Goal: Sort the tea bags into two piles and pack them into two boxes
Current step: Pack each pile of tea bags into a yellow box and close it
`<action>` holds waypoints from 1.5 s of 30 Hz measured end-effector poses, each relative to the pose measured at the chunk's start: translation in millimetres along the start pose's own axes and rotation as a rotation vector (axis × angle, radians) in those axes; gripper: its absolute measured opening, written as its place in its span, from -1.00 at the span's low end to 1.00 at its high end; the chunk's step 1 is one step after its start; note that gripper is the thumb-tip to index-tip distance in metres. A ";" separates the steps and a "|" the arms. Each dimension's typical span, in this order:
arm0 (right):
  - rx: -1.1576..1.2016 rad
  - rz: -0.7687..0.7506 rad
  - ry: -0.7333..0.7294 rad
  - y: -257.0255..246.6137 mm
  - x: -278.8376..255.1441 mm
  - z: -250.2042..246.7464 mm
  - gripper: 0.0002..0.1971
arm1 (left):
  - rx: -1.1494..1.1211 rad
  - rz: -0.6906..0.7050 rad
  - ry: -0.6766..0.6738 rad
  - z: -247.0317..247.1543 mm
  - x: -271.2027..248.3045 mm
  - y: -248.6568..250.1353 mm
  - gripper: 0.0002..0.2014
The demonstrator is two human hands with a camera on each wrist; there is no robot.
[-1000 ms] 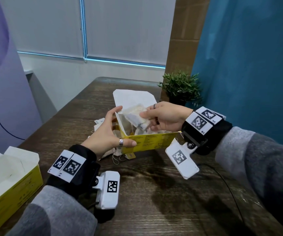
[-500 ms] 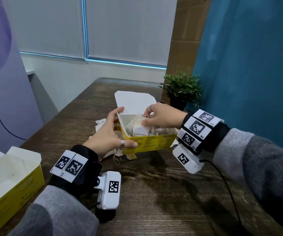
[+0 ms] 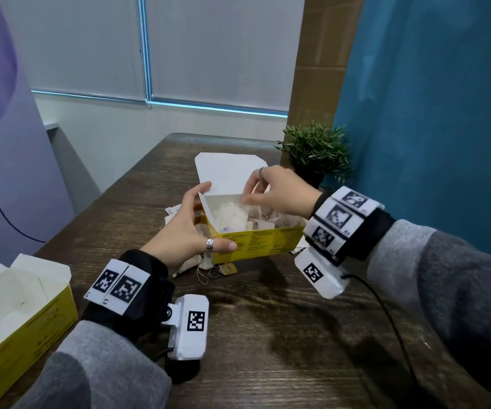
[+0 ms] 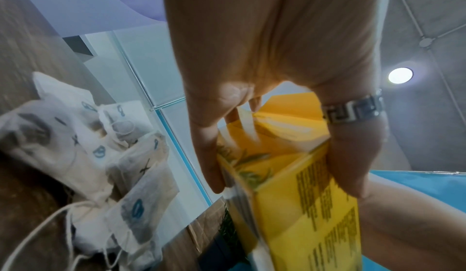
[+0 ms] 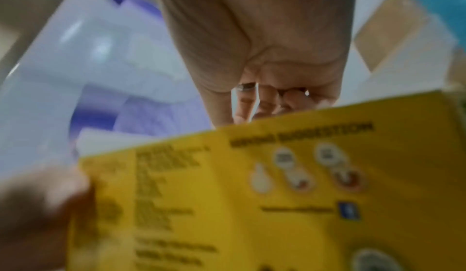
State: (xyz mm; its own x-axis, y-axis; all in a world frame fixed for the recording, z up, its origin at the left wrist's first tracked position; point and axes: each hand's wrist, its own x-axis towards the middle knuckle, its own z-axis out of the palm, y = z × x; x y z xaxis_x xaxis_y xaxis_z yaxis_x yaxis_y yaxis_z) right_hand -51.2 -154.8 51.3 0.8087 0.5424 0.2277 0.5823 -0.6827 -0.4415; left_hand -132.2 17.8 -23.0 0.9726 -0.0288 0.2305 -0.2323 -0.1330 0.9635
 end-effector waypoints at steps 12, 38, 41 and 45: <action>-0.037 0.045 -0.241 17.2 -4.1 -18.4 -0.84 | 0.010 0.008 0.001 1.3 -0.1 0.4 0.13; 0.083 -0.009 0.042 19.5 6.3 -22.3 -0.88 | -0.016 0.020 0.142 -7.2 1.7 0.0 0.16; 0.415 0.210 0.273 50.8 18.5 -37.3 -0.84 | -0.015 0.019 0.210 -12.1 3.6 0.6 0.13; 0.152 0.482 -0.050 105.8 26.2 -16.5 -0.84 | -0.001 0.014 0.266 -16.7 6.1 -1.4 0.06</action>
State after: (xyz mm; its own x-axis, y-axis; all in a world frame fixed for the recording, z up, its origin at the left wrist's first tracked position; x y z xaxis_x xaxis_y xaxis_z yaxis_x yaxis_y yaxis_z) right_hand 33.0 -220.9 24.8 0.9753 0.2083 -0.0730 0.1219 -0.7840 -0.6087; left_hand -126.0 34.3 -20.7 0.9344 0.2307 0.2716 -0.2461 -0.1332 0.9600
